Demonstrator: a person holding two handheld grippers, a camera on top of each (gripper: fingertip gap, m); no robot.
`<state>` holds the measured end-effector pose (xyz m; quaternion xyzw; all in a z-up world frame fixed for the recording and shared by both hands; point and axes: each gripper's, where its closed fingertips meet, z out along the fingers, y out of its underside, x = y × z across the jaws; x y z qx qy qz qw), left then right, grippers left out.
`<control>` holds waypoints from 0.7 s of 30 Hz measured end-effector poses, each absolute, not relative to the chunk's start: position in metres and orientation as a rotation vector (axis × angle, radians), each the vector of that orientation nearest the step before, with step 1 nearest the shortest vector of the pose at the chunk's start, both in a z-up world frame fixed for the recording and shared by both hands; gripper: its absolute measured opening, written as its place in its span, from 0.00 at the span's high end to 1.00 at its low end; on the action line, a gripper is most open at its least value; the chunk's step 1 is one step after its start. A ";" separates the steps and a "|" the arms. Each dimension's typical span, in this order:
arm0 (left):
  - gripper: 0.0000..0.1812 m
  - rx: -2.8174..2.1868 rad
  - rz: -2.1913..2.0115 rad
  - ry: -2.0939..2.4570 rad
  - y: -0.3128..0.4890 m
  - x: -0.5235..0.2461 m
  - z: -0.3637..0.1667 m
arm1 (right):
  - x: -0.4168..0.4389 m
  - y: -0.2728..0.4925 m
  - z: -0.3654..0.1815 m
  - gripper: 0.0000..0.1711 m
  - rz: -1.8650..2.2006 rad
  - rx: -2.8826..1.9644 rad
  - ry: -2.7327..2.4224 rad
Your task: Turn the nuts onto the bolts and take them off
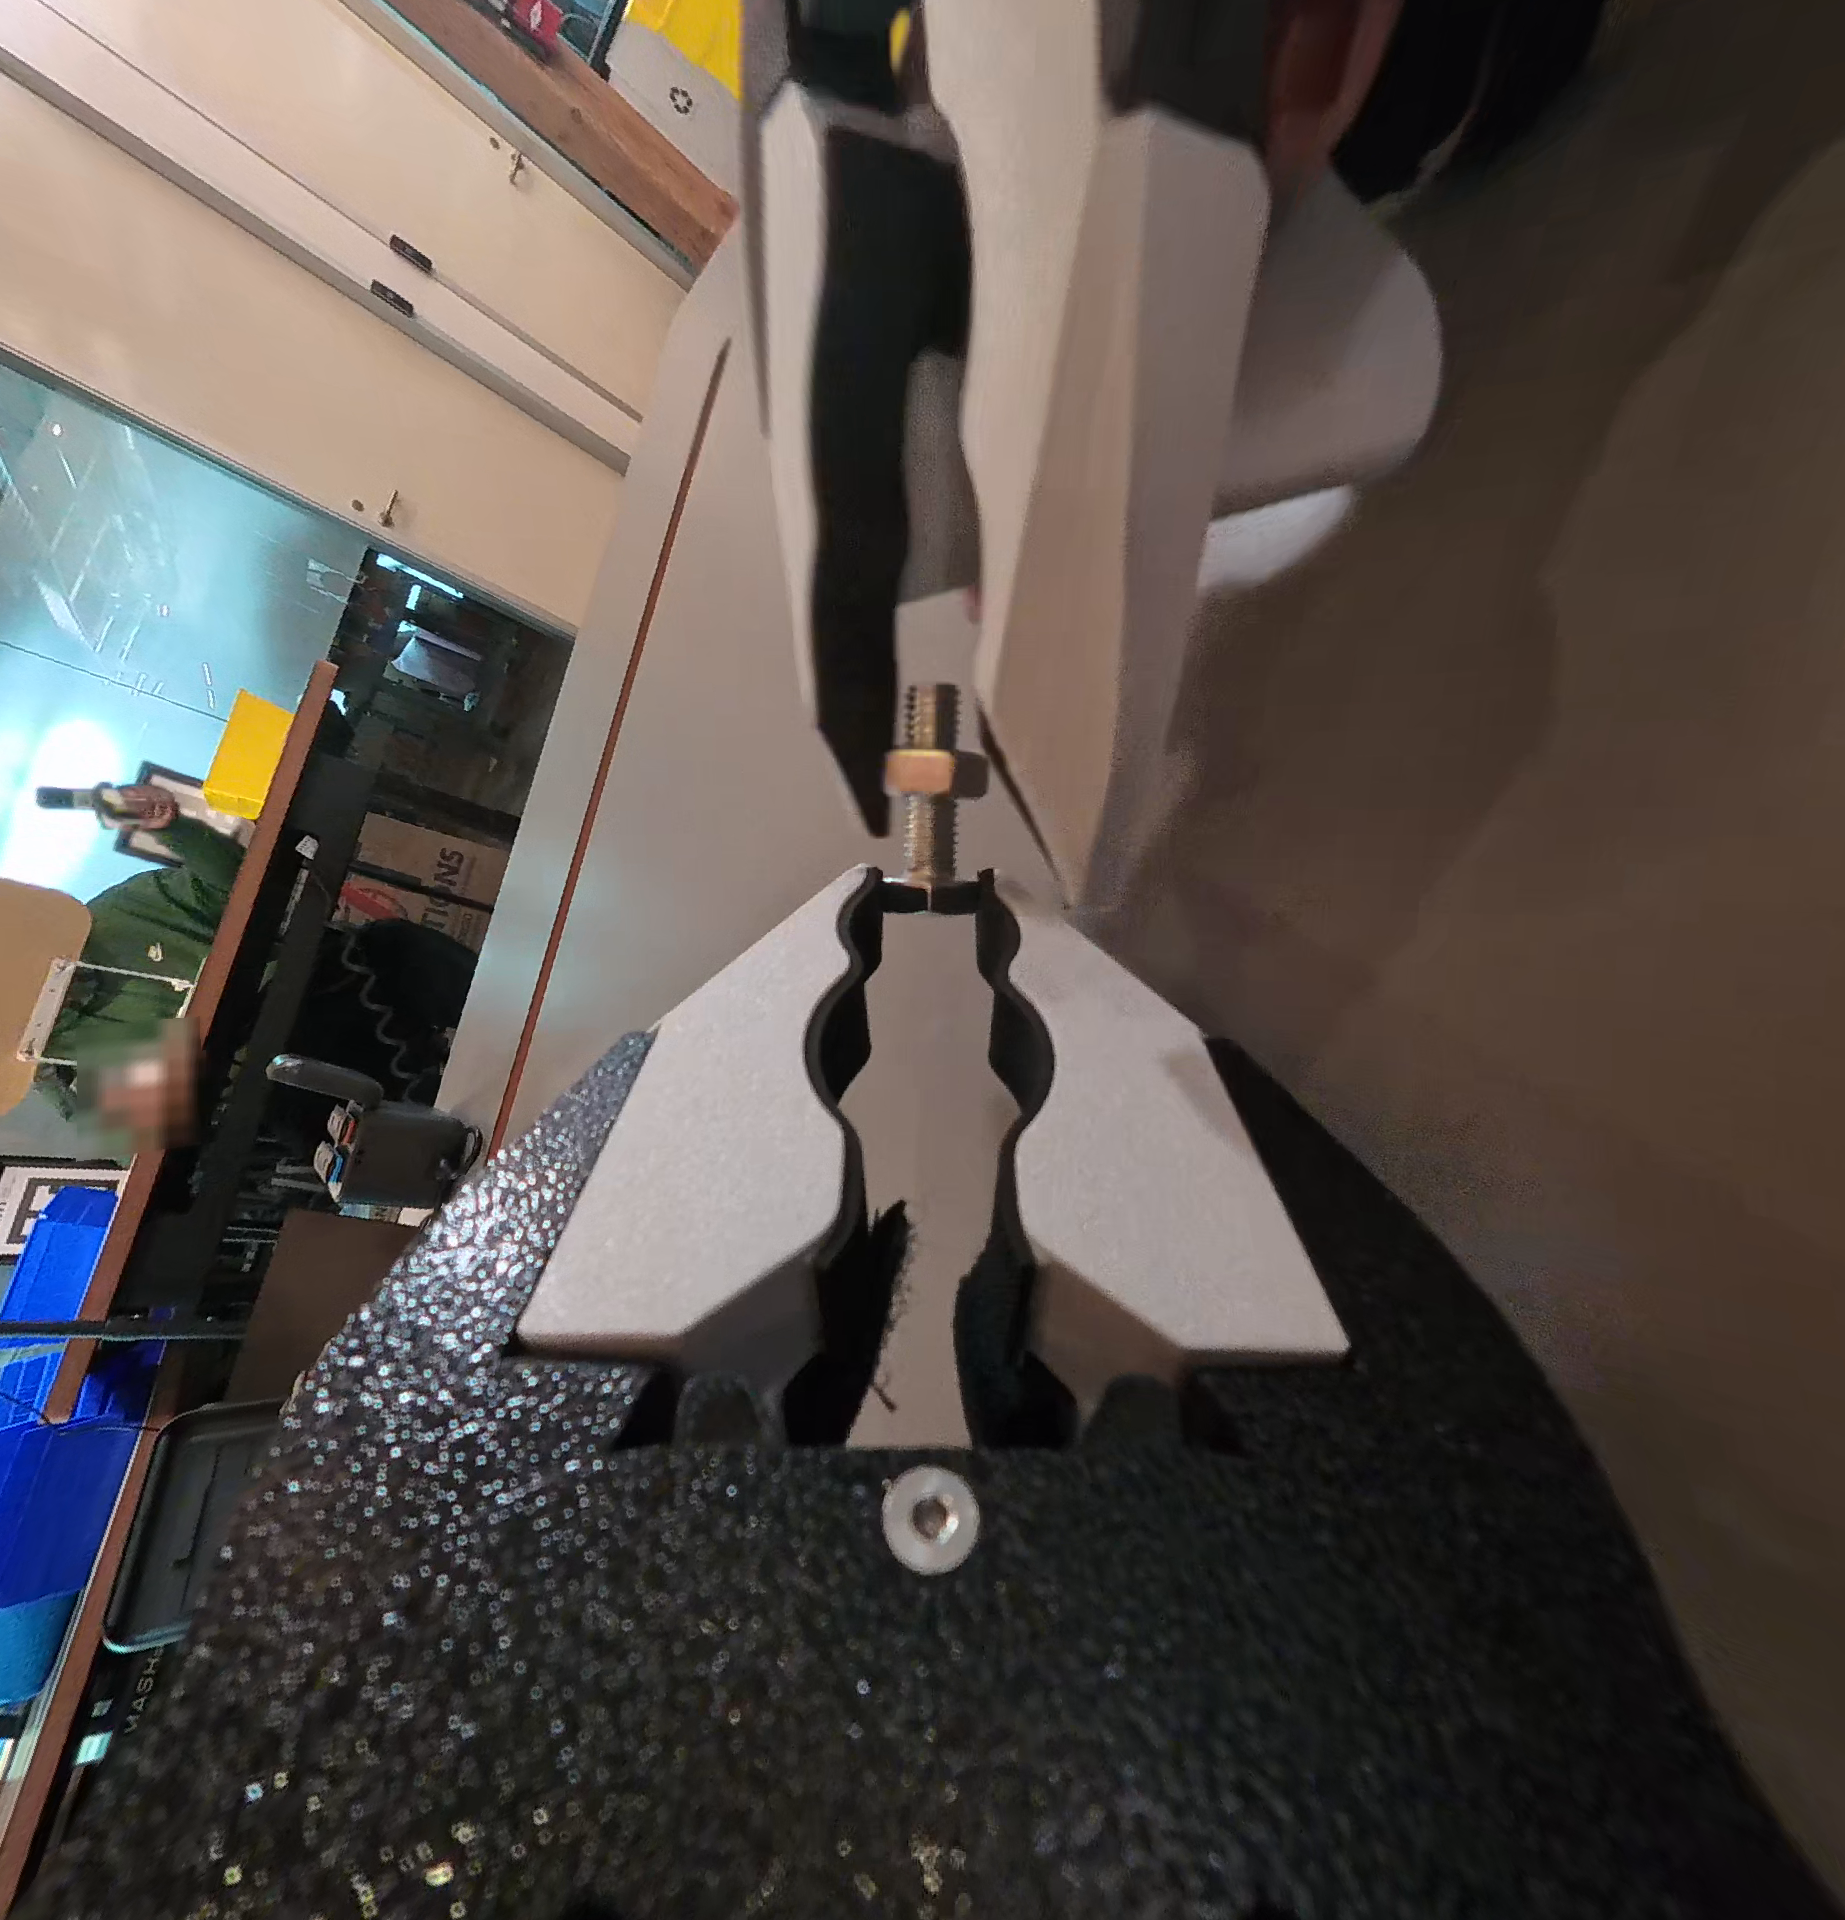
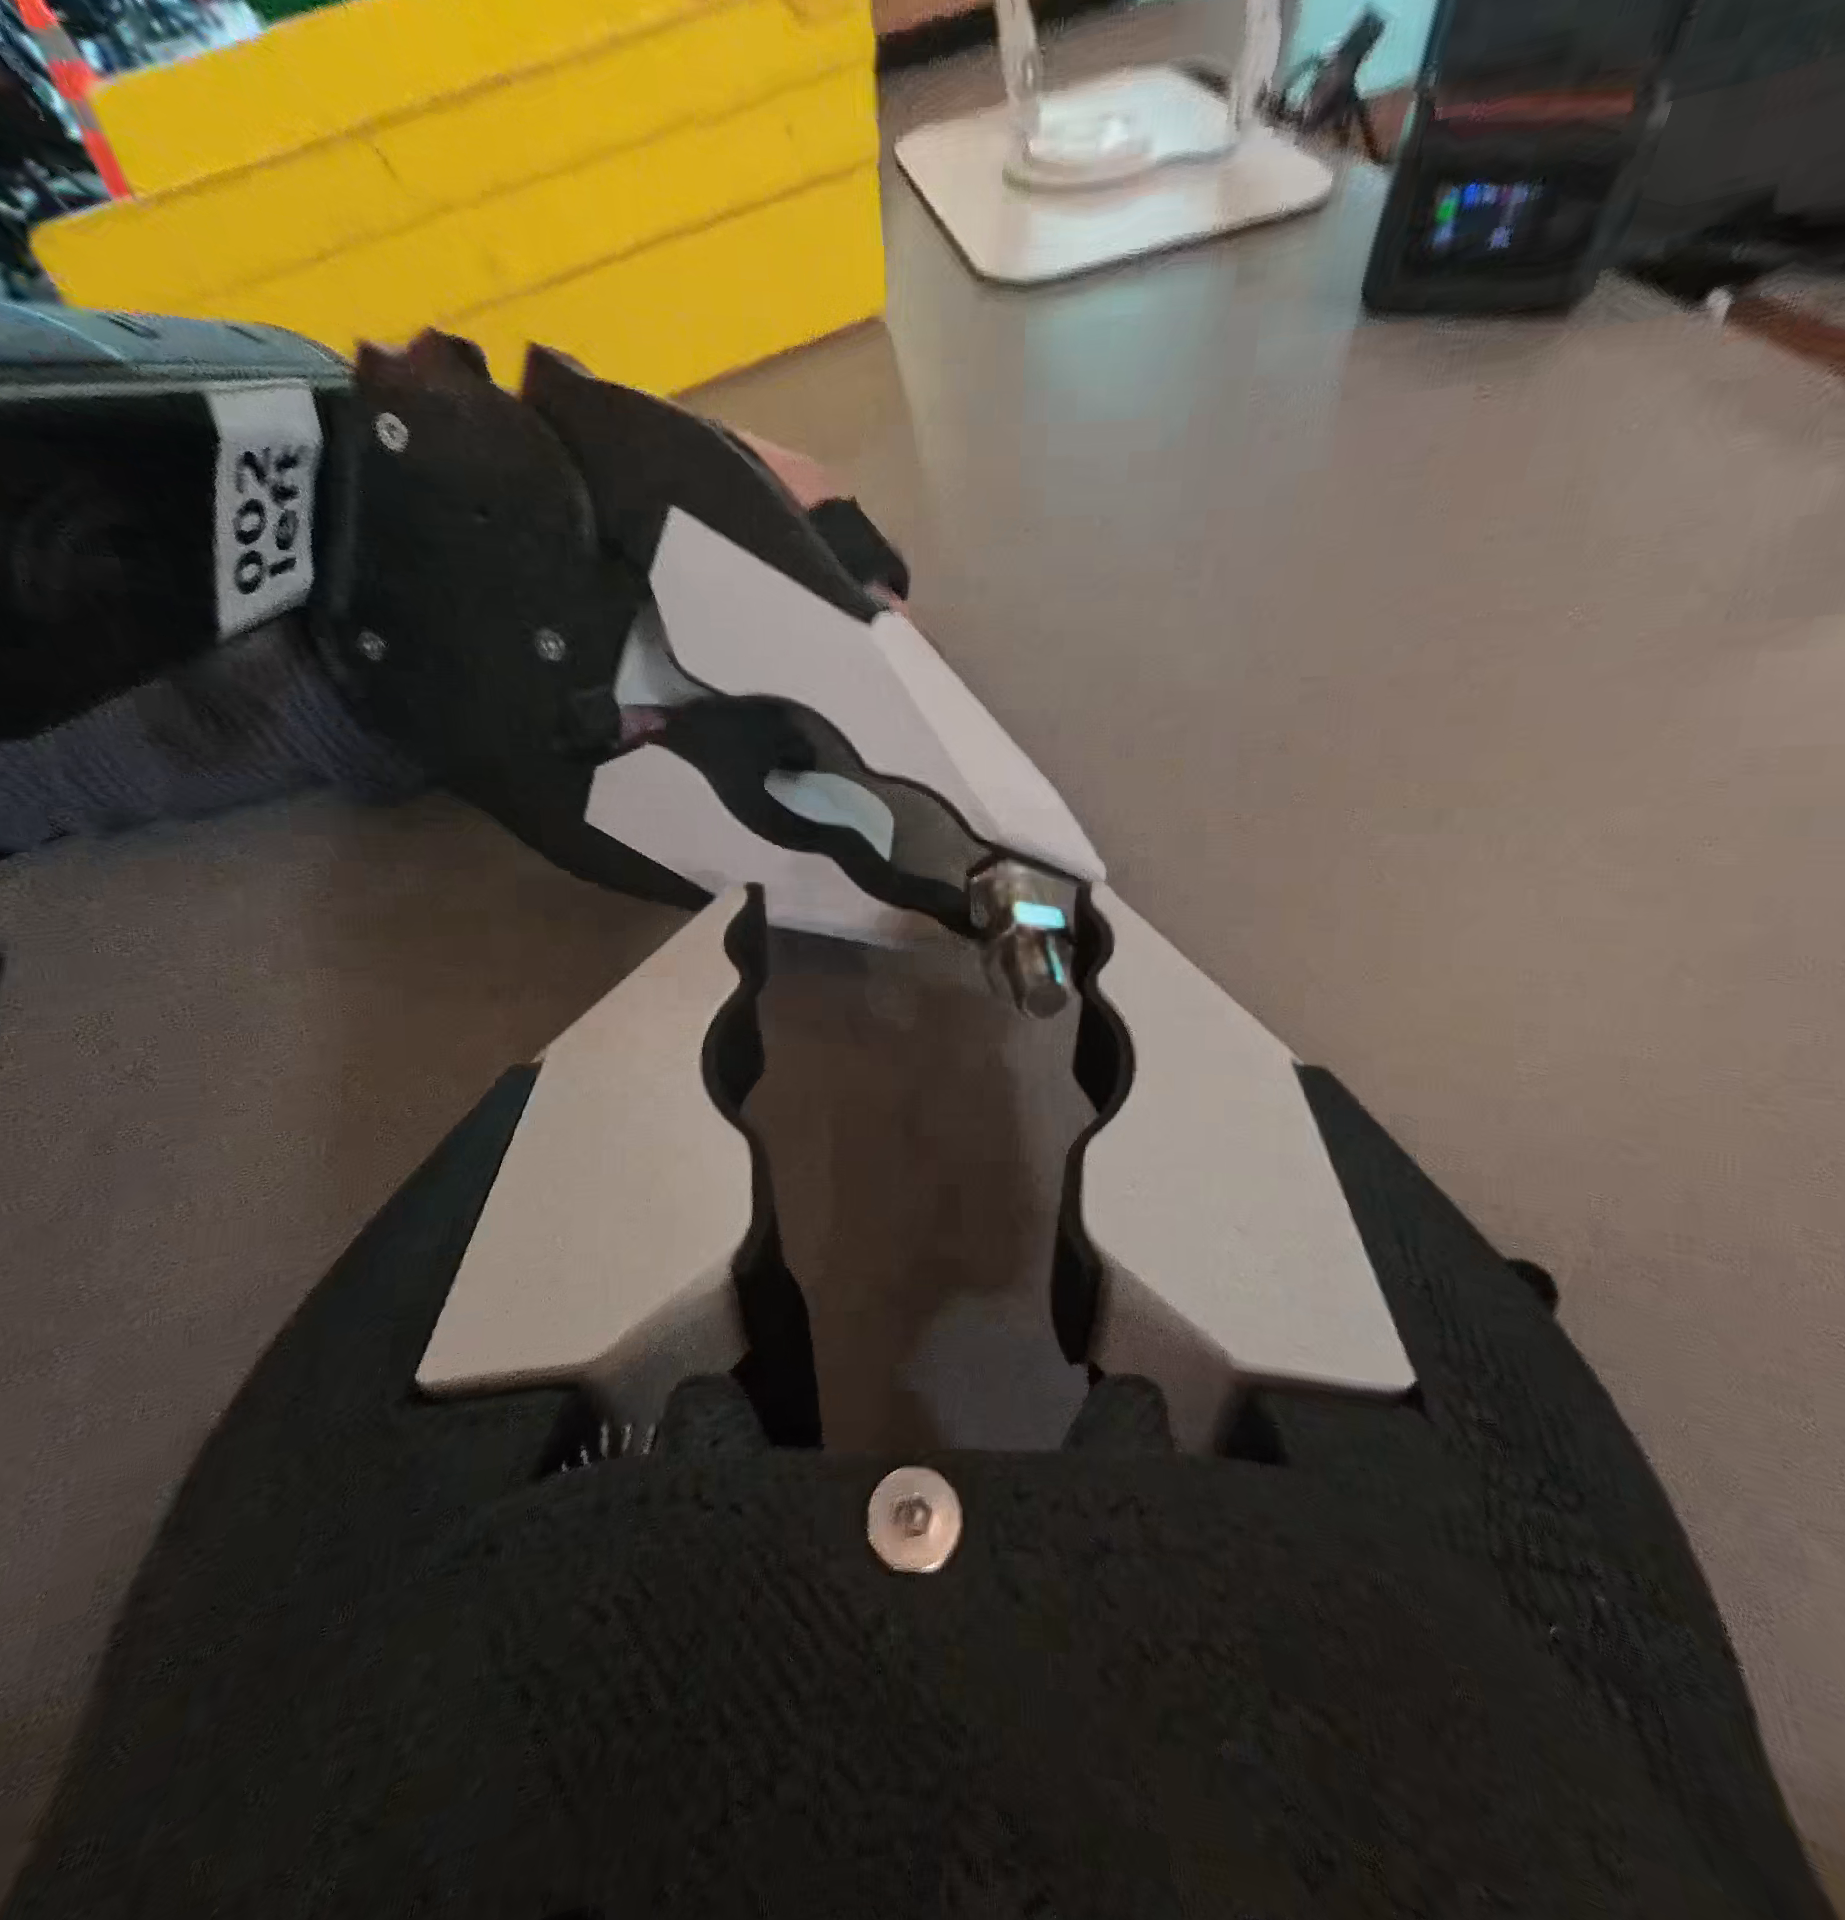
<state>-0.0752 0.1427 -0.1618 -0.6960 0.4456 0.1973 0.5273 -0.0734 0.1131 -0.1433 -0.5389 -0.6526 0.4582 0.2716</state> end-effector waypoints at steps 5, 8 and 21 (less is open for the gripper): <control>0.91 -1.671 0.470 1.056 0.143 -0.076 -0.162 | -0.076 0.109 -0.125 0.70 1.185 -1.294 -1.730; 0.91 -1.670 0.473 1.060 0.143 -0.076 -0.162 | -0.071 0.131 -0.140 0.67 1.139 -1.485 -1.702; 0.91 -1.682 0.468 1.050 0.144 -0.076 -0.162 | -0.074 0.097 -0.125 0.72 1.273 -1.253 -1.766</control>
